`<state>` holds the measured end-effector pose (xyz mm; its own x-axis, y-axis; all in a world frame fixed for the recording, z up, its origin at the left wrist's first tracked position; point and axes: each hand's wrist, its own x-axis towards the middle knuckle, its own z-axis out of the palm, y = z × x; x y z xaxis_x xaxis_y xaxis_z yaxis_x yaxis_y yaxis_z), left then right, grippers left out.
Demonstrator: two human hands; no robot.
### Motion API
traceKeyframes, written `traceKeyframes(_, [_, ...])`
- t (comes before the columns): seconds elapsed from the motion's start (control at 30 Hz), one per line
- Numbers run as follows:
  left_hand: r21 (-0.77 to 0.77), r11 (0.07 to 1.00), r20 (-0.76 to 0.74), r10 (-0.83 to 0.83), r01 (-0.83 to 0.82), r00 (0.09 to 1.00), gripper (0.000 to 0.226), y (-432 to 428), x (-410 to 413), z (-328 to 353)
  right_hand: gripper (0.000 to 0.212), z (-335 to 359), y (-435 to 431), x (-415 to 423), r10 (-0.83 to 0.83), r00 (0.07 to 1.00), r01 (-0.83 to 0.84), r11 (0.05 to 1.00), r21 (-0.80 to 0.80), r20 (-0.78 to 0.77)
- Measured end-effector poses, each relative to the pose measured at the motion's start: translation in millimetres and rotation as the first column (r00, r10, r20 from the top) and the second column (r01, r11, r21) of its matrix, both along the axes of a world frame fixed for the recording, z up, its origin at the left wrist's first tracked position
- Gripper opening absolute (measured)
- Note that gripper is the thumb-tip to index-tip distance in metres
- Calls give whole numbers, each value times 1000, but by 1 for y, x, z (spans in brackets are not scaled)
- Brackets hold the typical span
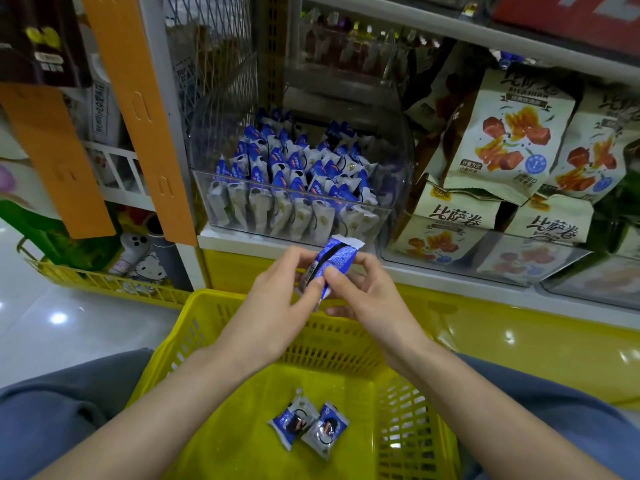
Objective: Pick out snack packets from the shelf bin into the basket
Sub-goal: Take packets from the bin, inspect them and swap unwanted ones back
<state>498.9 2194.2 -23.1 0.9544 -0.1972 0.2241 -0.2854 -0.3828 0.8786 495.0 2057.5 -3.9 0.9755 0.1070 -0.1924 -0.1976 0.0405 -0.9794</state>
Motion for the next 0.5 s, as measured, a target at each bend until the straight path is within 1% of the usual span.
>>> traceKeyframes(0.07, [39, 999, -1, -25, 25, 1000, 20, 1, -1, -1, 33, -2, 1, 0, -6, 1000, 7, 999, -31, 16])
traceKeyframes(0.1, [30, 999, -10, -42, 42, 999, 19, 1, -1, -2, 34, -3, 1, -1, -7, 1000, 8, 999, -45, 24])
traceKeyframes(0.27, [-136, 983, -110, -137, 122, 984, 21, 8, 6, 4, 33, 0, -2, 1, 5, 999, -3, 999, -40, 38])
traceKeyframes(0.3, [-150, 979, -117, -154, 136, 981, 22, 9, 7, 5, 33, 1, -3, 1, 12, 999, -10, 999, -40, 39])
traceKeyframes(0.4, [-113, 984, -103, -152, 141, 983, 19, 12, 8, 8, 32, 3, -4, 1, 30, 998, -28, 998, -50, 52])
traceKeyframes(0.5, [-1, 996, -55, -94, 94, 994, 14, 12, 6, 8, 28, 2, -3, 1, 48, 995, -41, 996, -82, 82])
